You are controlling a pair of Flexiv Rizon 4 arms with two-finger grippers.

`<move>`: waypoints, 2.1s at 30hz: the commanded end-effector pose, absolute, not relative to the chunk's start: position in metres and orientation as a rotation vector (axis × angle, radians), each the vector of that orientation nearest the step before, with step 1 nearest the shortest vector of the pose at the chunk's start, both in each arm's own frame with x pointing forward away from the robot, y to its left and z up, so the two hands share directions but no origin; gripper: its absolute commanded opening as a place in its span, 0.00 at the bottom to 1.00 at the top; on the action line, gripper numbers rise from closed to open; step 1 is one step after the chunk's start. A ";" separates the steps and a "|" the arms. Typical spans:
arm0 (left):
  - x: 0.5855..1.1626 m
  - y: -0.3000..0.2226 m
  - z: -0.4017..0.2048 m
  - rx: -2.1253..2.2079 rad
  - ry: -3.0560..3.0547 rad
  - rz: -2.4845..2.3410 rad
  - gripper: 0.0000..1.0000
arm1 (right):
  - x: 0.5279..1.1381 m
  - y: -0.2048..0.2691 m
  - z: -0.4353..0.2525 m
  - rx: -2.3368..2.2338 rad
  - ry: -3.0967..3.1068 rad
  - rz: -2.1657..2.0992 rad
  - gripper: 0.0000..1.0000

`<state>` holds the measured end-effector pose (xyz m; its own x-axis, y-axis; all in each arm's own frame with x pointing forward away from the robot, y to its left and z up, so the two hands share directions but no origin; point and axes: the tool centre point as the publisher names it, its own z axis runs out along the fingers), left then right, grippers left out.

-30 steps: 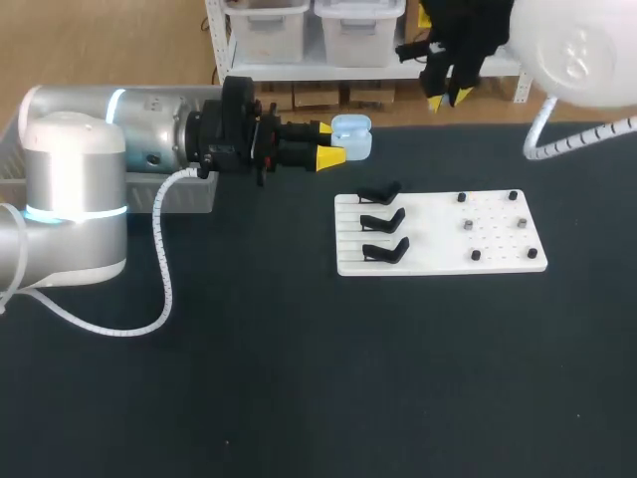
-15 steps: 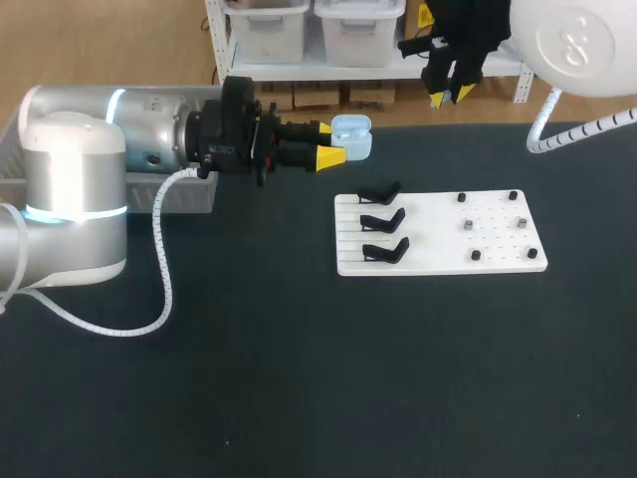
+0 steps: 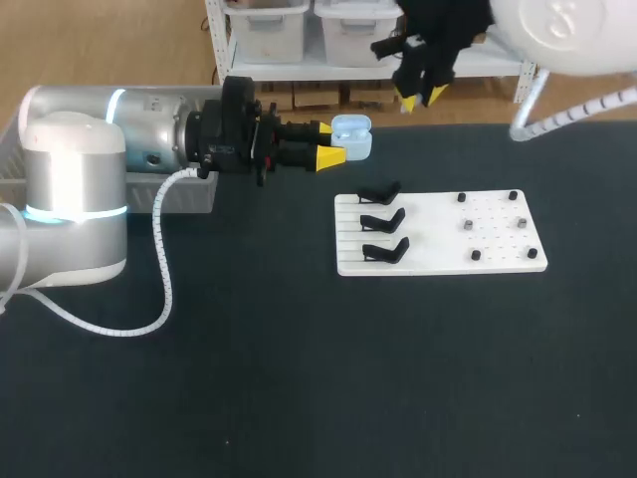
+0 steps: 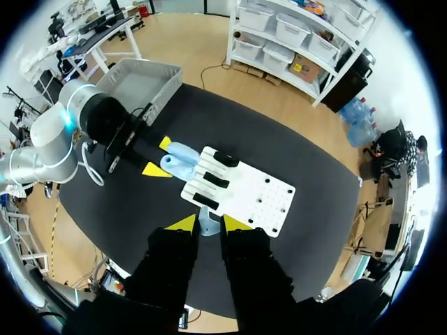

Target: Pick up each earbud case from the left stands, insert the matching earbuds, close the lid, and place the case in the box.

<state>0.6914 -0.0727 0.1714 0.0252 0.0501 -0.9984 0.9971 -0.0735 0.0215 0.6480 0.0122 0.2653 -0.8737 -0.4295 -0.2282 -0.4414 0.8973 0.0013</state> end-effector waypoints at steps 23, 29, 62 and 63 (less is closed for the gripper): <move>0.690 -0.073 0.171 1.308 1.192 -1.215 0.00 | 0.656 0.083 0.243 -0.781 2.923 -0.019 0.00; 0.690 -0.073 0.171 1.308 1.192 -1.215 0.00 | 0.662 0.084 0.233 -0.788 2.934 -0.010 0.00; 0.690 -0.073 0.171 1.308 1.192 -1.215 0.00 | 0.682 0.079 0.213 -0.782 2.931 -0.026 0.00; 0.690 -0.073 0.171 1.308 1.192 -1.215 0.00 | 0.682 0.079 0.213 -0.781 2.932 -0.026 0.00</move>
